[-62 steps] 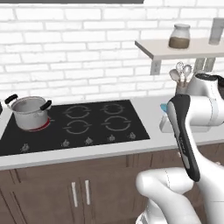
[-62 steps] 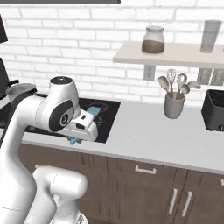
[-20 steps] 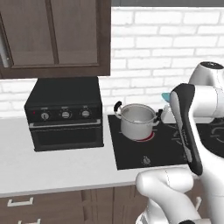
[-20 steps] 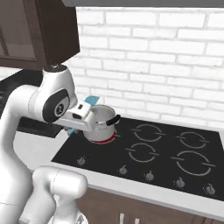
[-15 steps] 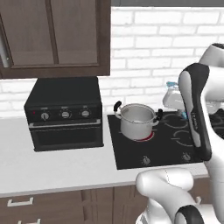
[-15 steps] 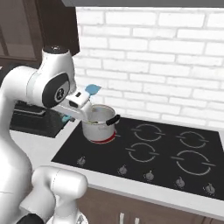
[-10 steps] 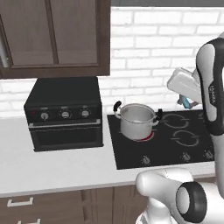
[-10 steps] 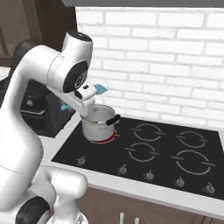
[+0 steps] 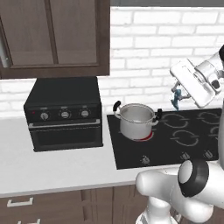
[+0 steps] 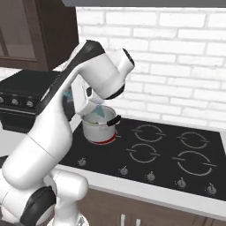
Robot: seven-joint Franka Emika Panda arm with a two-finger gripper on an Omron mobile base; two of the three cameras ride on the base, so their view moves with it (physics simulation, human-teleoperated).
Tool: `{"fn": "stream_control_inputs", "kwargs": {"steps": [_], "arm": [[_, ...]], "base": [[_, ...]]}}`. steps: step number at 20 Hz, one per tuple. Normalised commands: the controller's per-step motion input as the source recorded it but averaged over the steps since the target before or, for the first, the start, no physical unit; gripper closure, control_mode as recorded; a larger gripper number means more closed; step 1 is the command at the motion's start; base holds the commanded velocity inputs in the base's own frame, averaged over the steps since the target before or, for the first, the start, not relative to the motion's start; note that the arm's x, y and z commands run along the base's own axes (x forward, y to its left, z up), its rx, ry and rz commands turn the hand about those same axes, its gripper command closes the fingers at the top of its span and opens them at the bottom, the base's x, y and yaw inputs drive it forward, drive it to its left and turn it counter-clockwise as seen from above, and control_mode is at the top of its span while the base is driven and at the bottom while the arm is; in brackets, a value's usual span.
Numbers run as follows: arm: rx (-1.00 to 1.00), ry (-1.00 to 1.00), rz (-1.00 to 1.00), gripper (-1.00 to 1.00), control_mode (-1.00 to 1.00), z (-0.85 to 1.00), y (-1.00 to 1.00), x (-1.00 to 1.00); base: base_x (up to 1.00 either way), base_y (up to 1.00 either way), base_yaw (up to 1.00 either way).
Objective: Put the broccoli and lemon in the pot. Retrieve the spatula and lightly stir the vegetables in the pot.
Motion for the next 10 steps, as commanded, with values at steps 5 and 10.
{"fn": "stream_control_inputs", "kwargs": {"steps": [5,10], "arm": [[0.49,0.31,-0.24,1.00,-1.00,0.00,0.21,0.27],[0.21,0.00,-0.05,1.00,-1.00,0.00,0.00,0.41]], "base": [[0.00,0.00,0.00],[0.00,0.00,0.00]]}}
